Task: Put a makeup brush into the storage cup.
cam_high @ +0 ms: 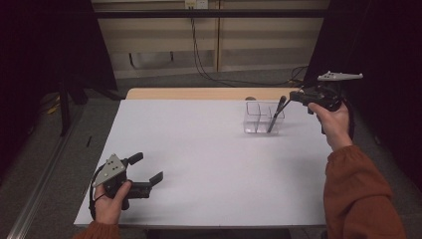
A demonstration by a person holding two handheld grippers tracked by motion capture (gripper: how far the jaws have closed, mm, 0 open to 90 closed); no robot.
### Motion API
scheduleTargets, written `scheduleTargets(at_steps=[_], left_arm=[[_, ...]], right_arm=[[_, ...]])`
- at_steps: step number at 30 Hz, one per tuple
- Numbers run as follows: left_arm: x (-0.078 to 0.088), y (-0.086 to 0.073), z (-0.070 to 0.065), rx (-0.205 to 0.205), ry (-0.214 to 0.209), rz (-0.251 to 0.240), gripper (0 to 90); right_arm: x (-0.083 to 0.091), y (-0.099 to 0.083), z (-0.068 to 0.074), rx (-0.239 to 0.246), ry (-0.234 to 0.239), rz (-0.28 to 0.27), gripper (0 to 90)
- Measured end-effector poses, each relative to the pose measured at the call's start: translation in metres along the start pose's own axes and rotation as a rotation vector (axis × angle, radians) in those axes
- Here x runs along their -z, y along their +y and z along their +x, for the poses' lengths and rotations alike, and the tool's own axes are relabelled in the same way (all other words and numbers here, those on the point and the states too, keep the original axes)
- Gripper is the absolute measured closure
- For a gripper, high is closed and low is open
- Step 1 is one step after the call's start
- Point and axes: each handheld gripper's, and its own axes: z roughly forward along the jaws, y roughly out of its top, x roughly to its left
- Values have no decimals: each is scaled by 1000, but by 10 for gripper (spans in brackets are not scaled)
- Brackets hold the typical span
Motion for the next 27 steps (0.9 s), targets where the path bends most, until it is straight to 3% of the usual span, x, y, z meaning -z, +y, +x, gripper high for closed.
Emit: scheduleTargets(at_steps=[27], left_arm=[[-1, 0, 0, -30, 1, 16, 21]], right_arm=[[-27, -12, -8, -2, -33, 104, 859]])
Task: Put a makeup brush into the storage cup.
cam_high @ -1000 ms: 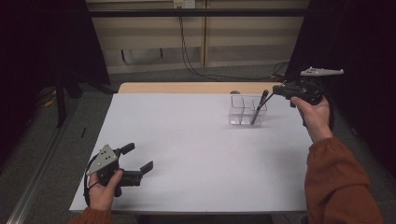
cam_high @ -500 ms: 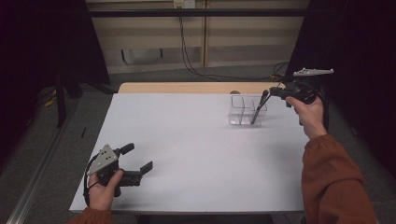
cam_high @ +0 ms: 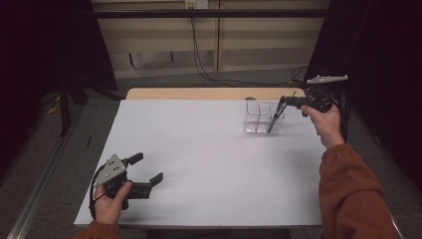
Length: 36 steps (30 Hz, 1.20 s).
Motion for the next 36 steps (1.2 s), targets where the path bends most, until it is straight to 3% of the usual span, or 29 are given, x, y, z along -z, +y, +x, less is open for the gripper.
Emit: scheduleTargets(at_steps=[26, 36], left_arm=[[0, 0, 0, -9, 1, 2, 20], [0, 0, 0, -16, 2, 2, 21]], right_arm=[[-10, -12, -3, -28, 6, 20, 852], [-12, -18, -3, -39, -2, -1, 752]])
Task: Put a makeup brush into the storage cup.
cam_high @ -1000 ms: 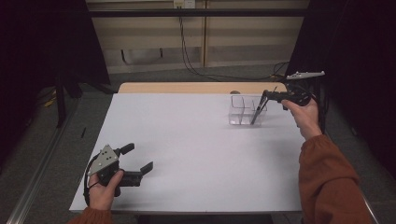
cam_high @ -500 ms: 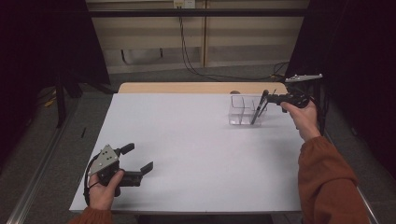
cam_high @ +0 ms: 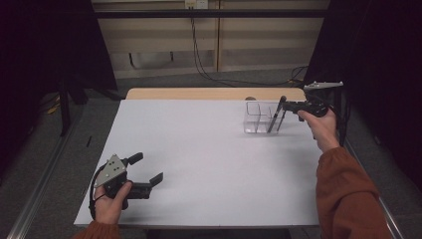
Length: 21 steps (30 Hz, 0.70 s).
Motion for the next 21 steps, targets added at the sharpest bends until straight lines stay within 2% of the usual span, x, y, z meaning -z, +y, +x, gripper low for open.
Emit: scheduleTargets(at_steps=[5, 8, 14, 15, 16, 17, 19, 21], left_arm=[[-1, 0, 0, -1, 2, 4, 21], [-2, 0, 0, 2, 4, 2, 21], [-1, 0, 1, -6, 4, 4, 21], [-2, 0, 1, -7, 4, 5, 21], [-2, 0, 0, 5, 4, -1, 20], [-2, 0, 0, -3, 2, 2, 21], [-2, 0, 0, -1, 2, 0, 21], [-2, 1, 0, -1, 3, -3, 20]], right_arm=[[3, -6, -3, -24, -21, -33, 548], [5, -8, -4, -39, -7, -46, 461], [6, -12, -3, -32, -9, -70, 319], [6, -12, -3, -29, -19, -75, 277], [5, -13, -2, -33, -28, -74, 194], [5, -14, -2, -33, -44, -71, 139], [5, -16, -1, -24, -40, -76, 135], [6, -18, 0, -33, -28, -82, 88]])
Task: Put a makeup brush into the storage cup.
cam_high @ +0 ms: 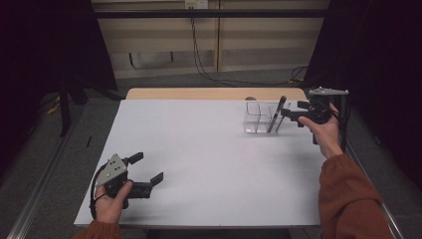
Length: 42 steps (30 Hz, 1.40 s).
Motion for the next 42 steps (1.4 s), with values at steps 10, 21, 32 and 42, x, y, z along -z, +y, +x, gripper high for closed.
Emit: scheduleTargets(at_steps=[10, 21, 32, 42], left_arm=[[-1, 0, -1, 11, 6, -6, 21], [3, 0, 0, 7, 21, -11, 22], [8, -1, 0, 12, 28, -19, 22], [9, -1, 0, 19, 29, -18, 21]], right_arm=[[9, -10, 5, 25, 13, -43, 7], [17, -20, 15, 11, -66, -103, 12], [27, -30, 21, 2, -72, -147, 7], [40, -40, 33, 16, -60, -162, 5]])
